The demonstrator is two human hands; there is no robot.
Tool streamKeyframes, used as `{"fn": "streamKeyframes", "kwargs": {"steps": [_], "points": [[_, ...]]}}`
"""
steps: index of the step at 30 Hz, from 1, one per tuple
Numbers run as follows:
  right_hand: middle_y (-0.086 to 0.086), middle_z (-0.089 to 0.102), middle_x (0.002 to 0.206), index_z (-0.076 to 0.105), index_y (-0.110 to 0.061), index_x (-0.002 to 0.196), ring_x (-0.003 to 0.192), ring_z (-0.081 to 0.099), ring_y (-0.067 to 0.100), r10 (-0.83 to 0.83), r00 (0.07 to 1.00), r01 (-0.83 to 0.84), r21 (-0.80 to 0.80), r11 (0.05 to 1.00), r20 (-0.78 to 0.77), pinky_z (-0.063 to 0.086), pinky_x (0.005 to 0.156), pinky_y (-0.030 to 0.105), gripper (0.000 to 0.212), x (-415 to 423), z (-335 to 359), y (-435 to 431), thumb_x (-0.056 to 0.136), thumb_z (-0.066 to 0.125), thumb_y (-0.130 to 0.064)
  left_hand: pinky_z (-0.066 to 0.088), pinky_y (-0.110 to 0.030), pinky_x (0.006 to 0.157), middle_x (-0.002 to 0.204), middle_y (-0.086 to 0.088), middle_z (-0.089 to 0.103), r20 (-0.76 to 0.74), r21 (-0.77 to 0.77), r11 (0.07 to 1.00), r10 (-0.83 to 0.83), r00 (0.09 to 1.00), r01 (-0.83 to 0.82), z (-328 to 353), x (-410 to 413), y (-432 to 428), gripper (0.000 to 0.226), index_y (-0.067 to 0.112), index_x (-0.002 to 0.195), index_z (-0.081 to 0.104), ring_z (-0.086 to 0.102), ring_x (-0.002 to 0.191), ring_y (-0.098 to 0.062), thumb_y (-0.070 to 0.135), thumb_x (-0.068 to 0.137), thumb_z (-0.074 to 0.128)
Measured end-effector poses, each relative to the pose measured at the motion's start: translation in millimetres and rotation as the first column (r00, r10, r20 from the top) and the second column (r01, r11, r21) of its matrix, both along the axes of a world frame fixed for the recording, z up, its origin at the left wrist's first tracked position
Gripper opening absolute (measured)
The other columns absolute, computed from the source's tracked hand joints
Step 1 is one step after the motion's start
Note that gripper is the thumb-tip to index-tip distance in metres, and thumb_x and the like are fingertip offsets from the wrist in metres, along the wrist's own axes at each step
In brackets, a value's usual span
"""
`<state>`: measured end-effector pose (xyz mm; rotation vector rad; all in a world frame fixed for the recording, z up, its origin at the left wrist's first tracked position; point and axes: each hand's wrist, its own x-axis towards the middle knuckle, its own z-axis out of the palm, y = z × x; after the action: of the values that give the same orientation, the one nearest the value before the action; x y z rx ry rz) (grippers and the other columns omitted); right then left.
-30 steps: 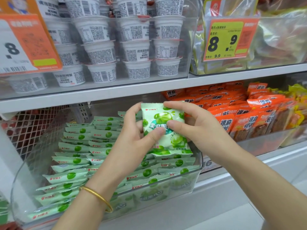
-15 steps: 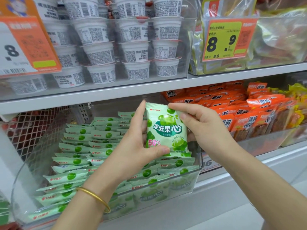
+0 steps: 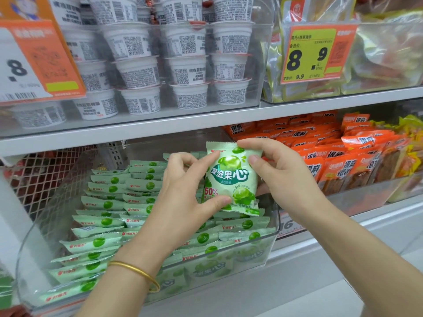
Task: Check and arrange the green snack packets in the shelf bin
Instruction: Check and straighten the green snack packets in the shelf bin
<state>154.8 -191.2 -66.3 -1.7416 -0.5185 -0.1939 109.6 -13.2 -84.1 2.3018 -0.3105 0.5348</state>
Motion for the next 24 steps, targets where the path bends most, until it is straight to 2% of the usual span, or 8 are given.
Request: {"fn": "streamKeyframes", "kwargs": {"steps": [3, 7, 11, 13, 16, 18, 20, 24], "points": [[-0.004, 0.066, 0.1, 0.061, -0.038, 0.104, 0.083, 0.066, 0.028, 0.01, 1.0, -0.01, 0.007, 1.0, 0.01, 0.057, 0.065, 0.05, 0.033, 1.0, -1.7, 1.3, 0.096, 0.049, -0.009, 0.034, -0.007, 0.083, 0.104, 0.027, 0.024, 0.013, 0.013, 1.0, 0.018, 1.0, -0.019, 0.5, 0.6, 0.0, 0.078, 0.042, 0.138, 0.038, 0.038, 0.089, 0.006, 0.034, 0.072, 0.077], [-0.013, 0.064, 0.102, 0.06, -0.039, 0.105, 0.094, 0.064, 0.016, 0.017, 0.999, -0.016, -0.029, 0.999, 0.049, 0.055, 0.079, 0.044, 0.035, 1.0, -2.5, 4.1, 0.096, 0.046, -0.008, 0.043, -0.013, 0.078, 0.106, 0.03, 0.023, -0.032, -0.003, 1.0, -0.027, 0.999, 0.027, -1.2, 0.8, -4.3, 0.079, 0.037, 0.143, 0.03, 0.044, 0.084, 0.002, 0.022, 0.079, 0.073], [-0.01, 0.062, 0.1, 0.058, -0.04, 0.103, 0.088, 0.064, 0.017, 0.055, 0.998, -0.055, 0.002, 0.998, 0.036, 0.058, 0.066, 0.036, 0.038, -0.5, -2.6, 4.5, 0.098, 0.042, -0.006, 0.042, -0.011, 0.083, 0.11, 0.027, 0.025, -0.076, -0.059, 0.997, -0.059, 0.995, 0.055, -1.0, -1.3, -5.8, 0.074, 0.037, 0.145, 0.028, 0.043, 0.091, 0.002, 0.019, 0.084, 0.066], [-0.004, 0.062, 0.102, 0.058, -0.037, 0.103, 0.084, 0.066, 0.016, 0.087, 0.996, -0.087, 0.035, 0.996, 0.019, 0.058, 0.062, 0.034, 0.037, -1.9, -1.7, 5.4, 0.098, 0.042, -0.005, 0.039, -0.007, 0.084, 0.112, 0.026, 0.026, -0.103, -0.093, 0.994, -0.07, 0.992, 0.06, 0.7, -2.9, -7.8, 0.07, 0.039, 0.144, 0.03, 0.043, 0.093, 0.004, 0.024, 0.084, 0.063], [0.0, 0.062, 0.107, 0.058, -0.032, 0.108, 0.087, 0.066, 0.018, 0.115, 0.993, -0.115, 0.047, 0.992, 0.014, 0.058, 0.064, 0.033, 0.033, -1.2, -1.9, 5.8, 0.097, 0.042, -0.004, 0.037, -0.005, 0.083, 0.111, 0.029, 0.026, -0.123, -0.109, 0.993, -0.056, 0.991, 0.043, 2.6, -3.9, -10.9, 0.073, 0.042, 0.142, 0.03, 0.042, 0.095, 0.005, 0.048, 0.077, 0.062], [-0.002, 0.061, 0.111, 0.057, -0.029, 0.115, 0.095, 0.065, 0.019, 0.125, 0.991, -0.126, 0.021, 0.992, 0.038, 0.057, 0.069, 0.035, 0.033, -0.9, -2.4, 5.8, 0.097, 0.043, -0.004, 0.039, -0.011, 0.088, 0.112, 0.031, 0.025, -0.117, -0.085, 0.996, -0.041, 0.992, 0.031, 2.0, -3.3, -12.4, 0.084, 0.042, 0.142, 0.03, 0.041, 0.099, 0.004, 0.061, 0.066, 0.06], [-0.004, 0.059, 0.113, 0.055, -0.029, 0.119, 0.096, 0.064, 0.02, 0.15, 0.988, -0.152, 0.027, 0.988, 0.043, 0.058, 0.068, 0.033, 0.035, -2.0, -2.5, 6.2, 0.097, 0.044, -0.004, 0.041, -0.021, 0.095, 0.113, 0.031, 0.025, -0.105, -0.063, 0.998, -0.024, 0.994, 0.017, 0.9, -3.2, -13.6, 0.093, 0.042, 0.143, 0.03, 0.04, 0.106, -0.002, 0.071, 0.059, 0.057], [-0.003, 0.056, 0.116, 0.048, -0.038, 0.125, 0.097, 0.062, 0.024, 0.174, 0.982, -0.177, 0.026, 0.984, 0.077, 0.057, 0.069, 0.036, 0.042, -3.5, -2.7, 9.6, 0.096, 0.048, -0.008, 0.042, -0.031, 0.1, 0.111, 0.021, 0.028, -0.097, -0.038, 0.999, 0.01, 0.995, -0.014, 0.3, -2.2, -15.9, 0.096, 0.041, 0.143, 0.028, 0.039, 0.113, -0.007, 0.072, 0.057, 0.059]]}}
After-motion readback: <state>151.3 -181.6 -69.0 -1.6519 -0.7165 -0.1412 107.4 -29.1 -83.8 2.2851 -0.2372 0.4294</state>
